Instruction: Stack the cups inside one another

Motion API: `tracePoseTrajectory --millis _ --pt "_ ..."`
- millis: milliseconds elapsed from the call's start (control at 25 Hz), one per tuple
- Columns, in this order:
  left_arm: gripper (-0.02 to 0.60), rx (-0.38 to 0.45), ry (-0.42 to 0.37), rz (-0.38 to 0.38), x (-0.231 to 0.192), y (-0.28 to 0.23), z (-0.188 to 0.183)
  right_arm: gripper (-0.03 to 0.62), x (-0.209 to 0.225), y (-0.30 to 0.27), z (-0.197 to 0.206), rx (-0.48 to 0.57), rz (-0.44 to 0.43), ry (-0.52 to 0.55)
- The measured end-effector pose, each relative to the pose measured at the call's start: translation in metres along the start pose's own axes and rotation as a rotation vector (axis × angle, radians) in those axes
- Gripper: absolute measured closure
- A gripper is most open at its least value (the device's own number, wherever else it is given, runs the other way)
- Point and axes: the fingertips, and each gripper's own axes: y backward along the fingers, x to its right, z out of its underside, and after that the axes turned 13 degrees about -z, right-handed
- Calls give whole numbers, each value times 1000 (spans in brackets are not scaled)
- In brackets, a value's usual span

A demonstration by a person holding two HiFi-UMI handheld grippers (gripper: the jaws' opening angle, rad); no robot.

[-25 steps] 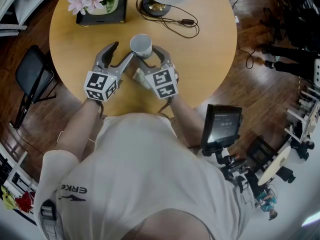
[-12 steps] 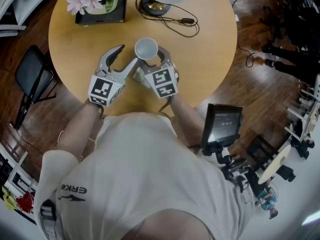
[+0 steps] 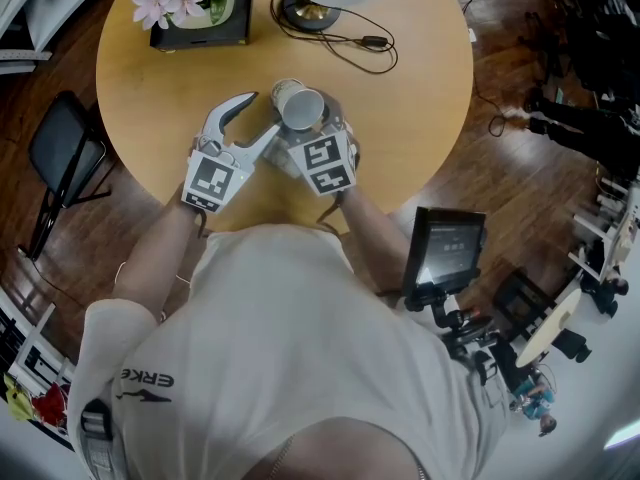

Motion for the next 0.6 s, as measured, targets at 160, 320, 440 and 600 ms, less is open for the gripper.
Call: tracePoseTrajectory --millis 160,320,440,600 --pt "342 10 5 10 2 -1 -4 321 2 5 -1 -35 9 9" --pt "342 12 19 16 3 -3 -4 320 3 7 3 -92 0 -4" --pt "342 1 34 12 2 -5 1 318 4 7 7 -147 -5 -5" --pt "344 -19 45 5 -1 -8 7 293 3 4 12 -184 -23 -11"
